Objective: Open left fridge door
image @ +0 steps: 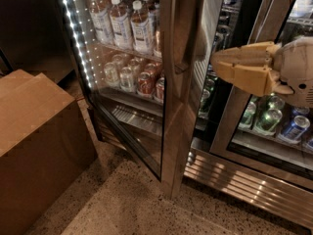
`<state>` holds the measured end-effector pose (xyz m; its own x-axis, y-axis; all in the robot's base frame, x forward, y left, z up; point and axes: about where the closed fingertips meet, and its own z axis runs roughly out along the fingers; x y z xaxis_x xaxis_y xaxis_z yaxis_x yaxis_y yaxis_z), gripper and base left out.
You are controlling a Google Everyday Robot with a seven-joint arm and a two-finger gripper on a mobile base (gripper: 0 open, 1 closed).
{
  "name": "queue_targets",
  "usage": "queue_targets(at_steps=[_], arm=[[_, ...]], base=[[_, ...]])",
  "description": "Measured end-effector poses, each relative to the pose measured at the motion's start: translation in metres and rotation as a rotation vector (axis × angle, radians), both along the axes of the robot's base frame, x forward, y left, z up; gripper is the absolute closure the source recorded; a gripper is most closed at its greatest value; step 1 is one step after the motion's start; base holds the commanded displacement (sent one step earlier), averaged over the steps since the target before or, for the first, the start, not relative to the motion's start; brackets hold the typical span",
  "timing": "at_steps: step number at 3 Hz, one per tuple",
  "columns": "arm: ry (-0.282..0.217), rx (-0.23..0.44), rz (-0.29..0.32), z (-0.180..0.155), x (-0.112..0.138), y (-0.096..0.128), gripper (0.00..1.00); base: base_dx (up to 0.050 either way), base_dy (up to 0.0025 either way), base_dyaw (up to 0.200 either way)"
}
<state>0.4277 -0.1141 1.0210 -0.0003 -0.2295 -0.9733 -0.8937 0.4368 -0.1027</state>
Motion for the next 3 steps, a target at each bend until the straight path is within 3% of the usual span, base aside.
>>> queue_targets(at_steps=[1, 2, 3], arm=[[0.000, 0.000, 0.000, 0.0000, 0.0000, 0.0000, 1.00], [0.000, 0.000, 0.000, 0.0000, 0.0000, 0.0000, 1.00], [0.000, 0.000, 0.000, 0.0000, 0.0000, 0.0000, 0.81]], base=[[-0.050, -0.00005, 0.000], [0.000, 0.00000, 0.000], [0.000, 0.00000, 0.000]])
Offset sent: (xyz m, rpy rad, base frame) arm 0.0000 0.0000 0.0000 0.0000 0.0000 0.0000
